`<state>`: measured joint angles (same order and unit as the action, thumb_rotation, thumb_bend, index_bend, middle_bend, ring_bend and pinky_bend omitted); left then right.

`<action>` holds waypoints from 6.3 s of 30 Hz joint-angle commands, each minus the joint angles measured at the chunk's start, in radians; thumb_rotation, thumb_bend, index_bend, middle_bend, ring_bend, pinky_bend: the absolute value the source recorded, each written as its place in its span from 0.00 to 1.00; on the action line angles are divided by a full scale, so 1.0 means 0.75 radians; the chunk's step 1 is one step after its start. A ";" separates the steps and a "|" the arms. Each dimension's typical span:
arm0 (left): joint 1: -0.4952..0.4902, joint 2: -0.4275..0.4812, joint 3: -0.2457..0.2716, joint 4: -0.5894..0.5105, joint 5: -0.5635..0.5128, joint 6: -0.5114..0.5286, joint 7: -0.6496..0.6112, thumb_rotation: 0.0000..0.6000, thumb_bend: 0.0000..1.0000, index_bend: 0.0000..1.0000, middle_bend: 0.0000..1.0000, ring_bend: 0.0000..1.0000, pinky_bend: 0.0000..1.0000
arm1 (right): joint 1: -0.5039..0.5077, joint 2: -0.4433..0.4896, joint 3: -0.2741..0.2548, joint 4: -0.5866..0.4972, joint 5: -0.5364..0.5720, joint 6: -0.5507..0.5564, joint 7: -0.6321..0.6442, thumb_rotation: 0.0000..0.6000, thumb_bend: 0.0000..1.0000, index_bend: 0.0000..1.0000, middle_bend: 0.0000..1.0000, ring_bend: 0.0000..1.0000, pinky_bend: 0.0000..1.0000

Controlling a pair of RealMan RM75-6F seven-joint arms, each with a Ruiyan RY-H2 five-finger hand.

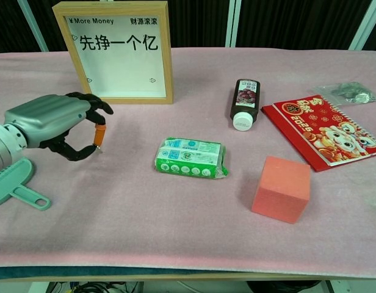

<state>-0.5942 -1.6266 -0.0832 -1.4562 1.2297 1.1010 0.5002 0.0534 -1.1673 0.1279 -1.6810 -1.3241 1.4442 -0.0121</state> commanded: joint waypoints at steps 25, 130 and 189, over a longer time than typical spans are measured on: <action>-0.308 0.550 -0.455 -0.496 -0.592 -0.081 0.369 1.00 0.46 0.64 0.14 0.00 0.00 | -0.009 0.007 -0.003 -0.015 -0.002 0.008 0.011 1.00 0.08 0.15 0.02 0.14 0.21; -1.131 0.325 -0.183 0.300 -1.627 -0.311 0.818 1.00 0.46 0.65 0.16 0.00 0.00 | -0.020 0.044 0.017 -0.058 0.072 -0.040 0.113 1.00 0.09 0.15 0.02 0.14 0.21; -0.470 1.014 -0.105 -0.952 -0.805 0.331 0.209 1.00 0.29 0.12 0.04 0.00 0.00 | -0.007 0.029 0.036 0.004 0.041 0.003 0.069 1.00 0.09 0.15 0.02 0.14 0.21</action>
<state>-1.1192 -0.9548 -0.2417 -2.0445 0.4238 1.2288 0.7948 0.0465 -1.1431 0.1551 -1.6902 -1.2786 1.4354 0.0470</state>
